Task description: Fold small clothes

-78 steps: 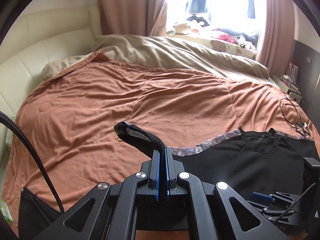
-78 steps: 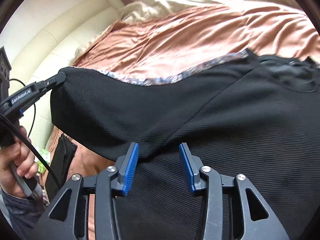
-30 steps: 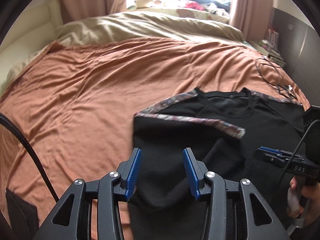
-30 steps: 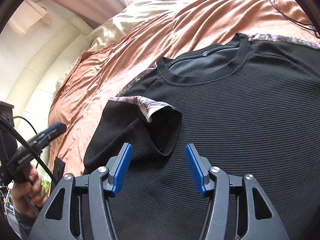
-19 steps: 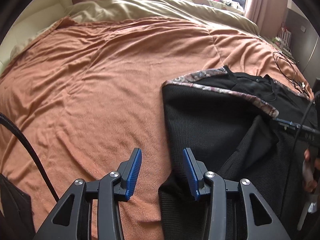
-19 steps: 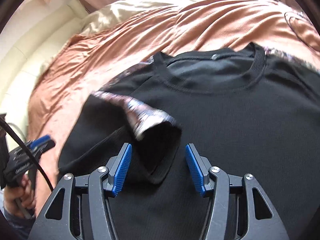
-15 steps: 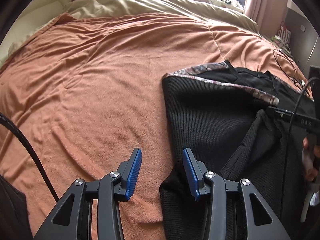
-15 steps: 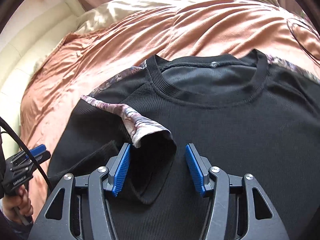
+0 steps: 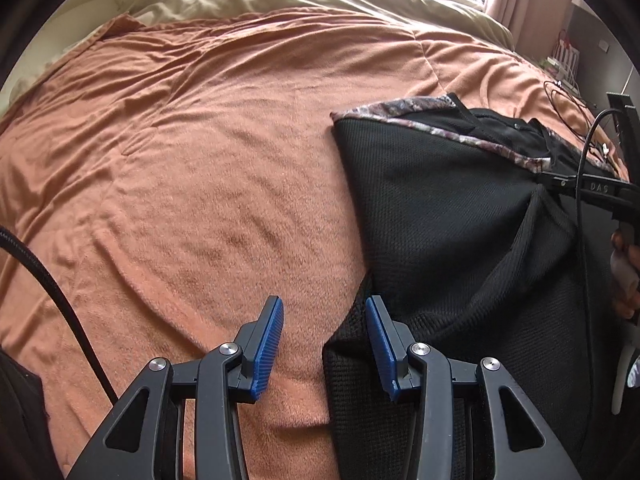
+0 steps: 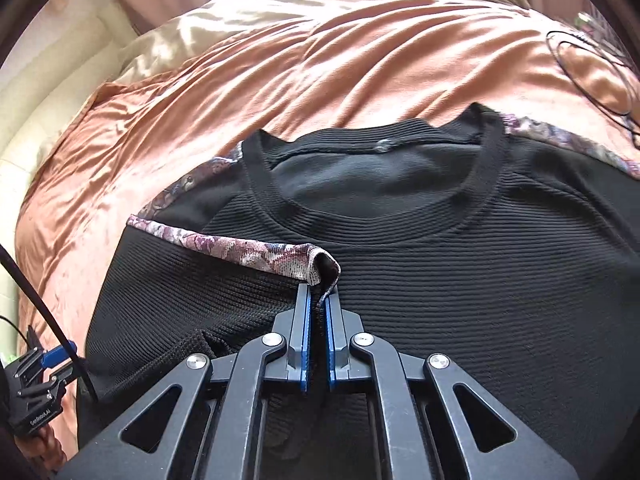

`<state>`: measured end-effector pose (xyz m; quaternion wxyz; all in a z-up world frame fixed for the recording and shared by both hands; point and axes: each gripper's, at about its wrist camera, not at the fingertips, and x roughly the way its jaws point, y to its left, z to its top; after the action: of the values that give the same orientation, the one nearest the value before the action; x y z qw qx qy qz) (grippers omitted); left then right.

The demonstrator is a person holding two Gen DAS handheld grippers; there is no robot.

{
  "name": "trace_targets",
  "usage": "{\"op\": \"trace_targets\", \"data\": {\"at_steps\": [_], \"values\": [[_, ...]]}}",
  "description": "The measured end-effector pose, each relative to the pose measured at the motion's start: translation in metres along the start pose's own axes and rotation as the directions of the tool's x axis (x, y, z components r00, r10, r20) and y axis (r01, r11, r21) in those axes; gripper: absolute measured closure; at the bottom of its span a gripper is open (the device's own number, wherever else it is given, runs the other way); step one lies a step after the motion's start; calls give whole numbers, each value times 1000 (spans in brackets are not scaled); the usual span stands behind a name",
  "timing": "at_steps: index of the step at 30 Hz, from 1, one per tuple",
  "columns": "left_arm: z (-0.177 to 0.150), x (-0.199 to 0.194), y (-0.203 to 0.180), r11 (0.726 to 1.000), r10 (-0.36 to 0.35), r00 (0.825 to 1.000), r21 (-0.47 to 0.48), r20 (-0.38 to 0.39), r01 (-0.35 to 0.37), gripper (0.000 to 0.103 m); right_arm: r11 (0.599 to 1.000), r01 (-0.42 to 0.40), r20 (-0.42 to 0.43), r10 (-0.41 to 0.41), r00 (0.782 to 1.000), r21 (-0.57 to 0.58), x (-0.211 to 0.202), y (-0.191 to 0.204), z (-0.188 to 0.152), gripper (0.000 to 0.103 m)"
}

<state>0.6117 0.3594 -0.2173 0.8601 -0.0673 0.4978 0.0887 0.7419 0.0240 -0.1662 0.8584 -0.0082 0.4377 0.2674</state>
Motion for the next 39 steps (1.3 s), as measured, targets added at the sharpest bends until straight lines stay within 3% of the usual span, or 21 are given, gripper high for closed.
{"op": "trace_targets", "data": {"at_steps": [2,3,4,9,11,14,19,20,24,27,34,39], "values": [[-3,1,1,1000,3,1000,-1,-8,-3,58,1000,-4,-11,5,1000,8,-8,3,-2,74],[-4,1,2,1000,1,1000,-2,-11,-1,57,1000,-21,0,21,1000,9,-14,5,-2,56],[-5,1,3,1000,2,1000,-5,-13,-2,57,1000,-27,19,27,999,0,-21,7,-4,48],[-7,-2,8,1000,0,1000,-24,-12,0,58,997,-54,59,58,997,-61,-44,24,-6,48],[-9,-2,9,1000,-16,1000,-27,-13,16,67,987,-121,25,124,992,-104,-45,34,-9,48],[-10,-3,8,1000,-20,1000,-16,-14,19,68,978,-123,-42,117,992,-169,-30,54,-11,48],[-10,-4,8,999,-27,1000,-22,-14,27,69,982,-110,-89,97,991,-153,1,62,-7,49],[-10,-4,8,999,-27,1000,-23,-14,27,69,983,-107,-97,93,991,-148,5,62,-6,50],[-10,-5,8,999,-29,999,-36,-17,28,69,980,-141,-152,119,981,-138,7,64,-5,78],[-10,-7,7,999,-27,999,-45,-21,26,69,977,-148,-176,120,977,-154,-4,62,-11,86],[-17,-29,4,998,-26,1000,-63,-12,26,69,971,-152,-208,113,972,-183,-38,55,-43,86],[-22,-48,-2,997,-31,999,-67,8,32,69,978,-189,-225,165,960,-93,-66,36,-73,86]]}}
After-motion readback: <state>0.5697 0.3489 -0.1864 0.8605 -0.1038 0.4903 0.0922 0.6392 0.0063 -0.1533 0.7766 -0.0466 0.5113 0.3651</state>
